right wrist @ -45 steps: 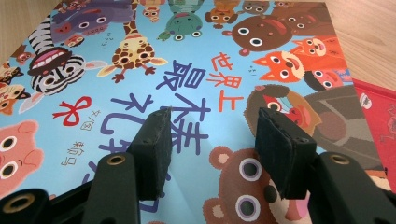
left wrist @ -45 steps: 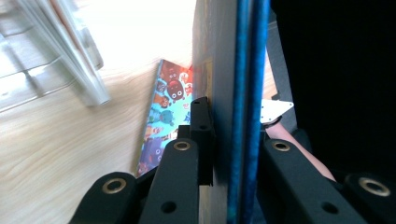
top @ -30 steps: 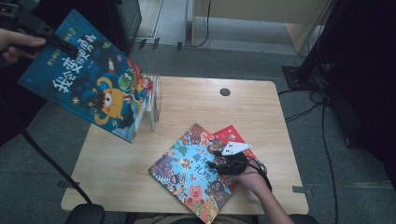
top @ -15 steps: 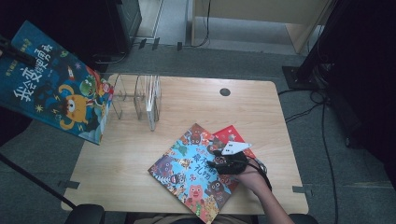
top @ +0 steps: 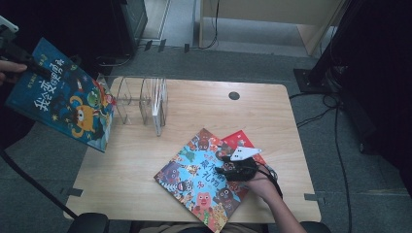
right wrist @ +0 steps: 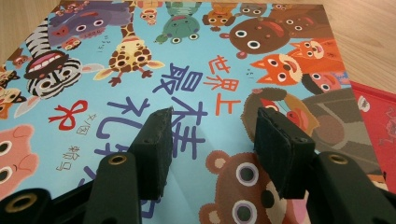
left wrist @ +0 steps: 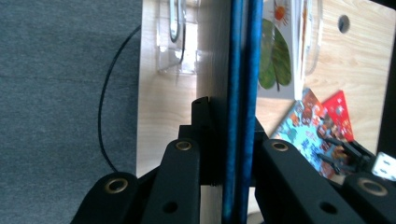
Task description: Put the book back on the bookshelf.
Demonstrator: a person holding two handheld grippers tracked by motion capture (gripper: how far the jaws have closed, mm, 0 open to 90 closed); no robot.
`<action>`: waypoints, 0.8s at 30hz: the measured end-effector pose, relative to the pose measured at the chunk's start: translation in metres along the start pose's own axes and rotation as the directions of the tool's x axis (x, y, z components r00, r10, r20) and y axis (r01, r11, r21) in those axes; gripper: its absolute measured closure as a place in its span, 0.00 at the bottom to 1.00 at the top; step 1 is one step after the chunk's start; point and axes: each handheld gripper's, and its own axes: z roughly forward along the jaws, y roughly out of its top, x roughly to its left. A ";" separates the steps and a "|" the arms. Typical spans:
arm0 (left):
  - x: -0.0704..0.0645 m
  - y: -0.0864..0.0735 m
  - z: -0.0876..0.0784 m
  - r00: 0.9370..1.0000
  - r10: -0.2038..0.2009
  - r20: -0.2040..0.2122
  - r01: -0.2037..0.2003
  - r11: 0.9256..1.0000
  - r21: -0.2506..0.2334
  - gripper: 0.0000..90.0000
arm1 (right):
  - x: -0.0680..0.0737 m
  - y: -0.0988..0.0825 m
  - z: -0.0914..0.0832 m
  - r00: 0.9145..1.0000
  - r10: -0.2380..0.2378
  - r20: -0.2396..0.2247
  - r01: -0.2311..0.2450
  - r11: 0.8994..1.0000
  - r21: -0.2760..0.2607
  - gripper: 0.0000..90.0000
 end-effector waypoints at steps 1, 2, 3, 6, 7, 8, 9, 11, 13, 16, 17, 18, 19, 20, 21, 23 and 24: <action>0.000 0.002 0.003 1.000 -0.001 -0.007 0.001 1.000 0.000 0.92 | 0.000 0.000 0.000 1.000 0.000 -0.001 0.000 1.000 0.000 0.53; 0.000 0.005 0.008 1.000 -0.004 -0.012 0.004 1.000 0.001 0.92 | 0.000 0.000 0.000 1.000 0.000 -0.001 0.000 1.000 0.000 0.53; -0.001 0.007 0.012 1.000 -0.001 -0.022 0.001 1.000 0.002 0.92 | 0.000 0.000 0.000 1.000 -0.001 -0.001 0.001 1.000 0.000 0.53; -0.002 0.012 0.022 1.000 0.000 -0.031 0.000 1.000 0.009 0.92 | 0.000 0.000 0.000 1.000 0.001 -0.003 -0.001 1.000 0.000 0.53; -0.003 0.014 0.026 0.999 -0.003 -0.036 0.003 1.000 0.009 0.92 | 0.000 0.000 0.000 1.000 0.001 -0.002 -0.001 1.000 -0.001 0.53; -0.003 0.016 0.029 0.999 0.001 -0.039 0.000 1.000 0.016 0.92 | 0.000 0.000 0.000 1.000 0.001 -0.002 -0.001 1.000 -0.001 0.53; -0.003 0.017 0.033 0.999 -0.001 -0.041 0.001 1.000 0.019 0.92 | 0.000 0.000 0.000 1.000 0.001 -0.003 -0.001 1.000 -0.002 0.53; -0.004 0.021 0.039 0.999 -0.003 -0.046 0.004 1.000 0.023 0.92 | 0.000 0.000 0.001 1.000 0.001 -0.002 -0.001 1.000 -0.003 0.53; -0.005 0.024 0.044 0.999 0.005 -0.049 -0.003 1.000 0.022 0.92 | 0.000 0.000 0.001 1.000 0.001 -0.001 -0.001 1.000 -0.003 0.53; -0.007 0.028 0.051 0.999 0.010 -0.054 -0.009 1.000 0.017 0.92 | 0.000 0.000 0.001 1.000 0.000 -0.002 0.000 1.000 -0.002 0.53; -0.008 0.029 0.052 0.999 0.004 -0.055 -0.003 1.000 0.011 0.92 | 0.000 0.000 0.001 1.000 -0.001 -0.002 0.001 1.000 -0.002 0.53; -0.007 0.030 0.054 0.999 0.006 -0.051 -0.005 1.000 0.011 0.92 | 0.000 0.000 0.001 1.000 0.000 -0.002 0.000 1.000 -0.002 0.53; -0.007 0.031 0.056 0.999 -0.003 -0.047 0.003 1.000 0.010 0.92 | 0.000 0.000 0.001 1.000 -0.001 -0.002 0.001 1.000 -0.002 0.53; -0.006 0.032 0.058 0.999 -0.002 -0.045 0.003 1.000 0.015 0.92 | 0.000 0.000 0.001 1.000 -0.001 -0.002 0.001 1.000 -0.002 0.53; -0.006 0.033 0.060 0.999 -0.009 -0.044 0.009 1.000 0.017 0.92 | 0.000 0.000 0.000 1.000 -0.002 -0.002 0.002 1.000 0.000 0.53; -0.005 0.034 0.063 0.999 -0.006 -0.040 0.007 1.000 0.018 0.91 | 0.000 0.000 0.001 1.000 -0.004 -0.003 0.004 1.000 0.000 0.53; -0.005 0.035 0.063 0.999 -0.008 -0.038 0.009 1.000 0.011 0.91 | 0.000 0.000 0.000 1.000 -0.005 -0.003 0.005 1.000 0.000 0.53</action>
